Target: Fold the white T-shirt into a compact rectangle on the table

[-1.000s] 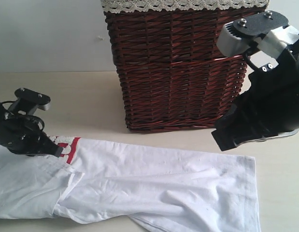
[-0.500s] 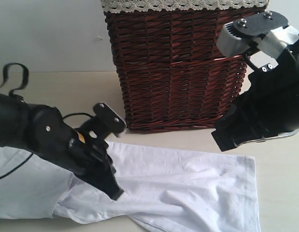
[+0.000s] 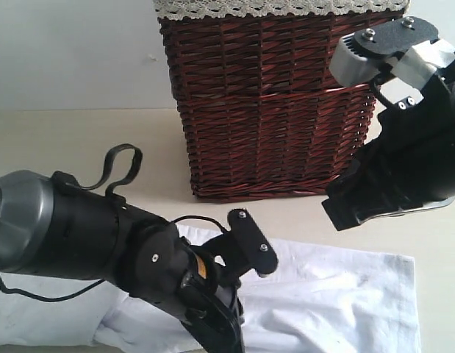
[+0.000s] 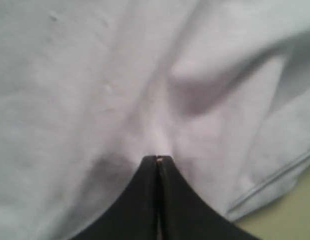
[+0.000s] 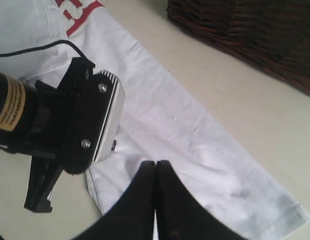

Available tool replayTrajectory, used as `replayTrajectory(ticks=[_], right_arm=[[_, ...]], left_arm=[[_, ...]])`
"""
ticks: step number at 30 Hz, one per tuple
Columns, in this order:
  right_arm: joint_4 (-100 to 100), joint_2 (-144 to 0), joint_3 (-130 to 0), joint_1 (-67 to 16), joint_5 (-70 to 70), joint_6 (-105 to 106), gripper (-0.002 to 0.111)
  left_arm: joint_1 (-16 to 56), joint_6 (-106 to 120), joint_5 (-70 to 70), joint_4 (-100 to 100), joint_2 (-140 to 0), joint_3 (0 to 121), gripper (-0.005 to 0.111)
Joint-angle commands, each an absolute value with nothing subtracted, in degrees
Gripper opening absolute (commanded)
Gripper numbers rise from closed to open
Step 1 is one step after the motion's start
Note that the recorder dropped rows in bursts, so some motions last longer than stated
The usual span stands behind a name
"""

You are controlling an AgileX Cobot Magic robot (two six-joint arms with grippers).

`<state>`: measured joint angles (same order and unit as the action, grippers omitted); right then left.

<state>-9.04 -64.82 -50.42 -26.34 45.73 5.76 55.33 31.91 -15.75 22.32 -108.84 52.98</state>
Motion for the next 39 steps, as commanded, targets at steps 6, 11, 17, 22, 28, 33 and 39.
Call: replayTrajectory(ticks=[6,11,17,22,28,33,39], right_arm=[[-8.97,-64.42,-50.10,-26.33,45.72,6.31,0.000],[-8.97,-64.42,-50.10,-26.33,46.96,6.31,0.000],[-9.10,-64.42,-50.10,-26.33,46.95,6.20,0.000],[-9.10,-64.42,-50.10,-26.33,46.95,6.20,0.000],[-9.10,-64.42,-50.10,-26.33,46.95,6.20,0.000],[-9.10,-64.01,-50.10,-26.33,46.95,6.20,0.000],[-9.10,-63.27,-50.10,-26.33,46.85,6.32,0.000]], left_arm=[[57.82,32.37,-18.45,27.68,-109.08,60.45,0.000],[61.88,37.31,-31.62,26.94,-112.72,66.26,0.000],[64.00,37.31,-30.10,26.44,-116.96,71.76,0.000],[64.00,37.31,-28.73,26.75,-118.63,73.49,0.000],[64.00,37.31,-26.58,27.64,-118.68,73.49,0.000],[64.00,37.31,-26.68,27.64,-118.90,73.49,0.000],[64.00,37.31,-32.28,27.74,-124.57,82.91,0.000]])
